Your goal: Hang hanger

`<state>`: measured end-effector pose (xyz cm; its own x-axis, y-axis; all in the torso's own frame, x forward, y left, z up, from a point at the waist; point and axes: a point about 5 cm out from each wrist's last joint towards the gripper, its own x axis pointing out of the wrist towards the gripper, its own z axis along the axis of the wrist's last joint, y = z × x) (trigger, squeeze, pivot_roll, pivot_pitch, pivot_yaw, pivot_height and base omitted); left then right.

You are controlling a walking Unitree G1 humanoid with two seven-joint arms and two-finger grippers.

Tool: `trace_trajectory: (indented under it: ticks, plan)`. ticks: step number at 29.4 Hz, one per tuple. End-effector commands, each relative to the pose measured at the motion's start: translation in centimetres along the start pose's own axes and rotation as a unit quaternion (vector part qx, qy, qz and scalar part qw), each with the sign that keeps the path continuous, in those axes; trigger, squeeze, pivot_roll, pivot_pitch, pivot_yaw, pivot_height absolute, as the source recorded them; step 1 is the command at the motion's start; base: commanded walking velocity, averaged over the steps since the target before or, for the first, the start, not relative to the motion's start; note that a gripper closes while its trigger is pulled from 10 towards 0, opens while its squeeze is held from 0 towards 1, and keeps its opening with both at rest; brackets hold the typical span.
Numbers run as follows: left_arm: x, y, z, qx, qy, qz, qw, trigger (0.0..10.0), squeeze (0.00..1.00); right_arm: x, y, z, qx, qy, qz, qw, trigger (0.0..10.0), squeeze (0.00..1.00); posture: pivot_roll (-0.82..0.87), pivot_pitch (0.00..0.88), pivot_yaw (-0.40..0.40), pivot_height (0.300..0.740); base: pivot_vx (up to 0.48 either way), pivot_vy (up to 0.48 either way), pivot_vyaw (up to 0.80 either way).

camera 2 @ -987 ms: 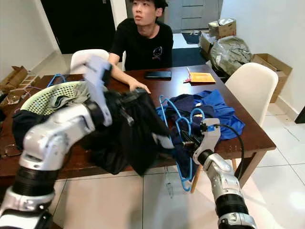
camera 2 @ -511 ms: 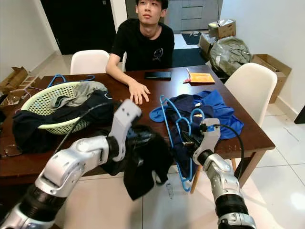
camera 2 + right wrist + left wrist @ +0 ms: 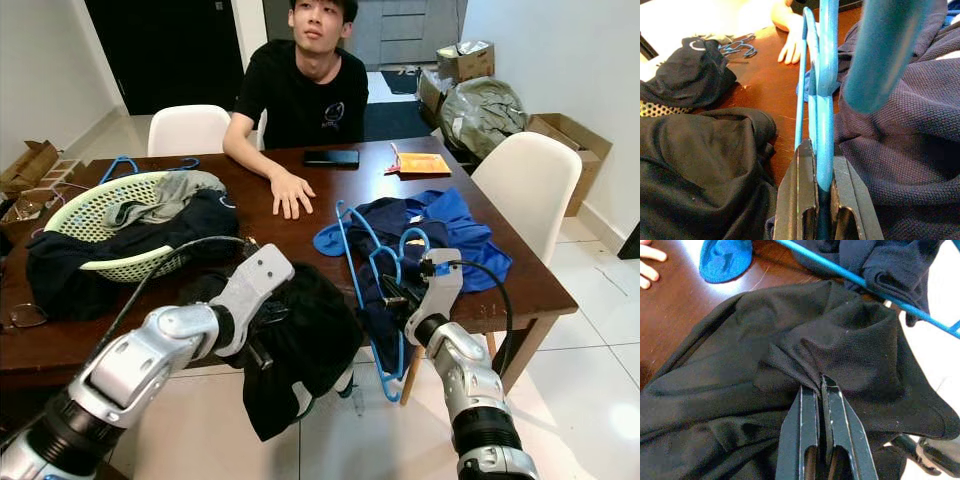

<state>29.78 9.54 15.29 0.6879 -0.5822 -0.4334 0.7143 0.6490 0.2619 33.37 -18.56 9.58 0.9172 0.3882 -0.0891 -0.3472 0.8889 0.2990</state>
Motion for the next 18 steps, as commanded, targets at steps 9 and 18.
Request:
trace_trajectory:
  ticks: [9, 18]
  plan:
    - [0.4, -0.2, -0.3, -0.015, -0.01, 0.031, 0.999, 10.0, 0.0, -0.6, -0.7, -0.3, 0.003, 0.02, -0.005, 1.0, 10.0, 0.0, 0.03, 0.0, -0.026, 0.74, 0.0, 0.0, 0.0]
    - [1.4, -0.1, -1.1, -0.149, -0.101, 0.139, 0.974, 10.0, 0.0, -1.7, -2.2, 0.6, -0.01, 0.03, -0.011, 0.999, 10.0, 0.0, -0.05, 0.003, -0.087, 0.74, 0.0, 0.0, 0.0]
